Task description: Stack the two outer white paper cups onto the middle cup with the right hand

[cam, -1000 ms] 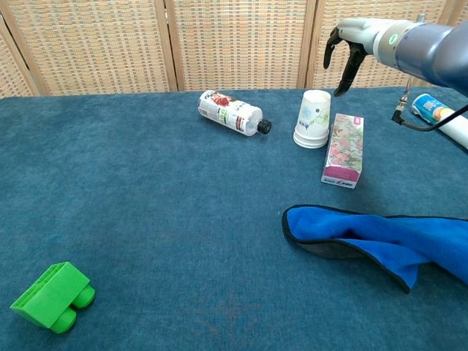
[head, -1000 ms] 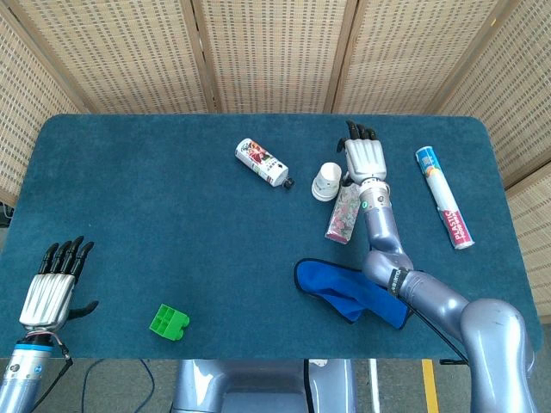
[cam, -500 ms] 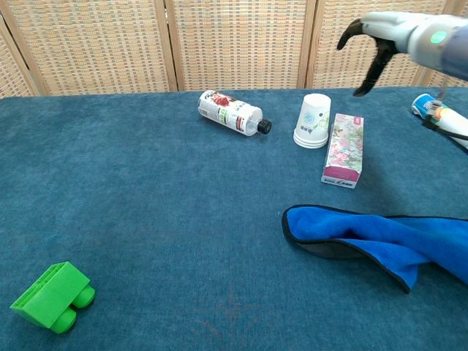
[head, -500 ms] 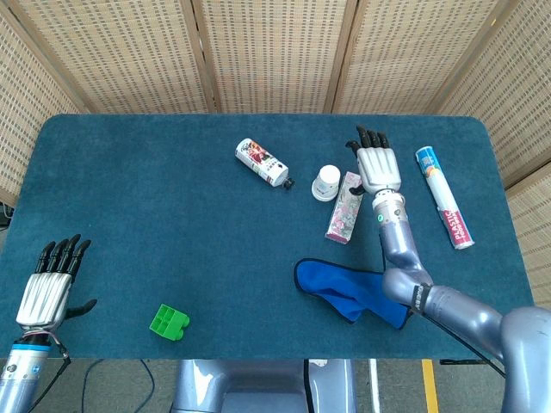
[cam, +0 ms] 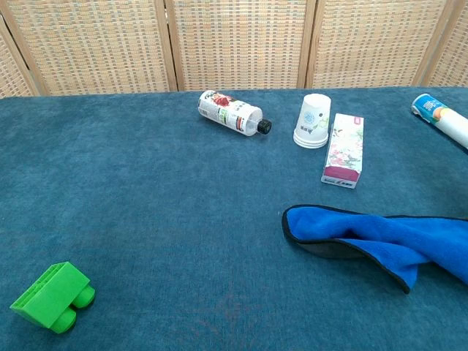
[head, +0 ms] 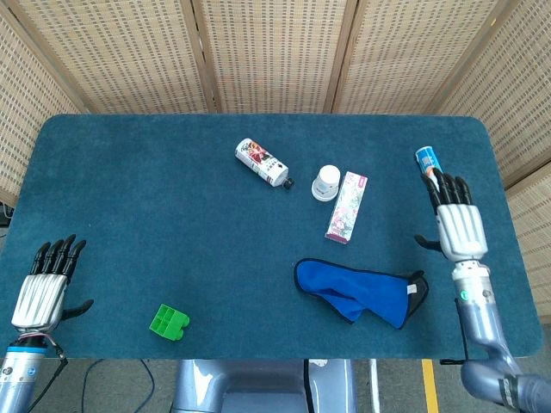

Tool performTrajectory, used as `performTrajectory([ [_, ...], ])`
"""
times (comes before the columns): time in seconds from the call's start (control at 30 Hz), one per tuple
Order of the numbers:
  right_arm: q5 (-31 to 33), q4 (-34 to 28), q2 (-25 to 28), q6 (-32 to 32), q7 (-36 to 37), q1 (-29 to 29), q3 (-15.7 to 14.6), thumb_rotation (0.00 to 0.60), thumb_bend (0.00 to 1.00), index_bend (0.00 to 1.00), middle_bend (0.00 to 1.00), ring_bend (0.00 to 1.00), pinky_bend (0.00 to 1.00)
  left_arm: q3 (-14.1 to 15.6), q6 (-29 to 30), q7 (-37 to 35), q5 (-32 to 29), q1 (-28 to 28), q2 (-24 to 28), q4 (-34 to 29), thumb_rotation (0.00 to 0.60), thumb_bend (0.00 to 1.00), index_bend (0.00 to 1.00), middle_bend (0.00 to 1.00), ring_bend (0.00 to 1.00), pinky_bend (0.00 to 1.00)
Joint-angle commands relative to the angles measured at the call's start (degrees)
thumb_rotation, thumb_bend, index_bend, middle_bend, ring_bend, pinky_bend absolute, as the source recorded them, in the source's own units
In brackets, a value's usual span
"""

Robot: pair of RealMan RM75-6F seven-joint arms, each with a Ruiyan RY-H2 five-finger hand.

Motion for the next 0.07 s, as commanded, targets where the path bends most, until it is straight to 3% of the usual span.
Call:
performTrajectory([
  [0.03, -4.35, -0.85, 0.88, 4.32, 3.28, -4.51, -3.07, 0.600, 0.15, 0.07, 0.00, 0.00, 0.00, 0.35, 0.16, -0.03, 0.23, 0.27, -0.01, -0.01, 0.600, 0.08, 0.00, 0.00, 0.00, 0.00],
  [0.07, -4.87, -0.84, 0.90, 4.88, 3.63, -5.17, -3.43, 0.600, 0.15, 0.08, 0.00, 0.00, 0.00, 0.42, 0.23, -0.01, 0.34, 0.33, 0.00, -0.01, 0.600, 0.08, 0.00, 0.00, 0.00, 0.00],
])
